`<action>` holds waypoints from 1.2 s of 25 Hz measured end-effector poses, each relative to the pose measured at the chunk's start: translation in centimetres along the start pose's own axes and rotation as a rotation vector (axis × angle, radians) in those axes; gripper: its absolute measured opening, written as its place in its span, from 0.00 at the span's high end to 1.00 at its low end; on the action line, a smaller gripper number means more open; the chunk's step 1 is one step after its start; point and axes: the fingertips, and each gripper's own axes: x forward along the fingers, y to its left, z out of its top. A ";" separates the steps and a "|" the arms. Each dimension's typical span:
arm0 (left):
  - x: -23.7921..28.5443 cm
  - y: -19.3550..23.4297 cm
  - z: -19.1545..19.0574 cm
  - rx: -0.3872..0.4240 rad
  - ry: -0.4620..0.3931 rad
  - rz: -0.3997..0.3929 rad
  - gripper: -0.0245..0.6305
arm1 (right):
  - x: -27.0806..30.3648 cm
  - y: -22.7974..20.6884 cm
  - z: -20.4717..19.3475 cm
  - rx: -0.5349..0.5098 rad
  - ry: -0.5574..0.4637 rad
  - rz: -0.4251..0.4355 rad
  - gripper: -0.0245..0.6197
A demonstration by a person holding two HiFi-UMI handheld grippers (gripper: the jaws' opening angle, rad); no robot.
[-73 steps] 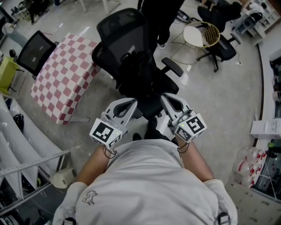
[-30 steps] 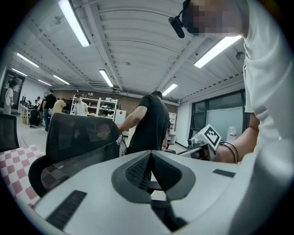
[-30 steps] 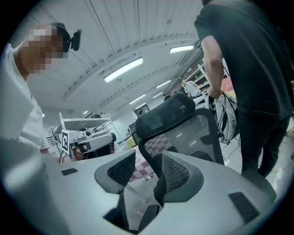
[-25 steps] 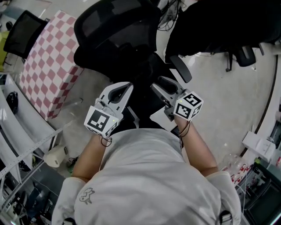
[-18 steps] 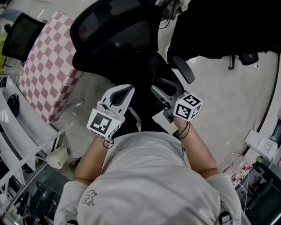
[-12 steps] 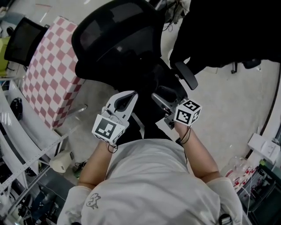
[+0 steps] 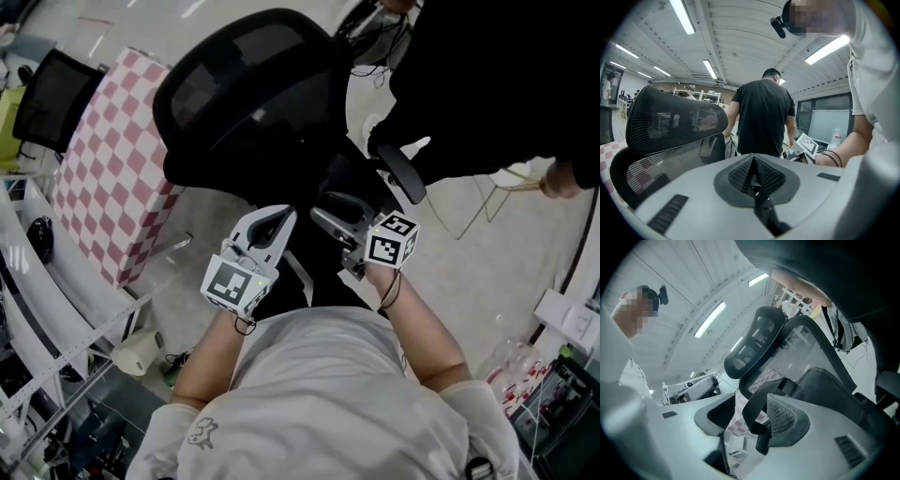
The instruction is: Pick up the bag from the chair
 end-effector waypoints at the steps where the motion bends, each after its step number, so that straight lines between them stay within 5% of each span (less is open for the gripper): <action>1: 0.0 0.2 0.1 0.001 0.001 0.002 0.94 | 0.4 0.0 0.1 0.001 0.002 0.012 0.64; 9: -0.4 1.2 -0.2 -0.016 0.009 0.023 0.94 | 2.1 0.1 0.1 0.019 0.023 0.057 0.64; 20: -0.7 1.9 -0.7 -0.027 0.015 0.025 0.94 | 2.6 -0.9 -0.8 0.034 0.067 0.012 0.65; 26: -0.8 2.5 -0.7 -0.028 0.011 0.028 0.94 | 3.0 -1.2 -0.2 0.017 0.051 0.009 0.88; 30: -1.2 2.3 -0.7 -0.025 0.010 0.027 0.94 | 3.4 -0.2 -0.2 -0.003 0.045 0.047 0.91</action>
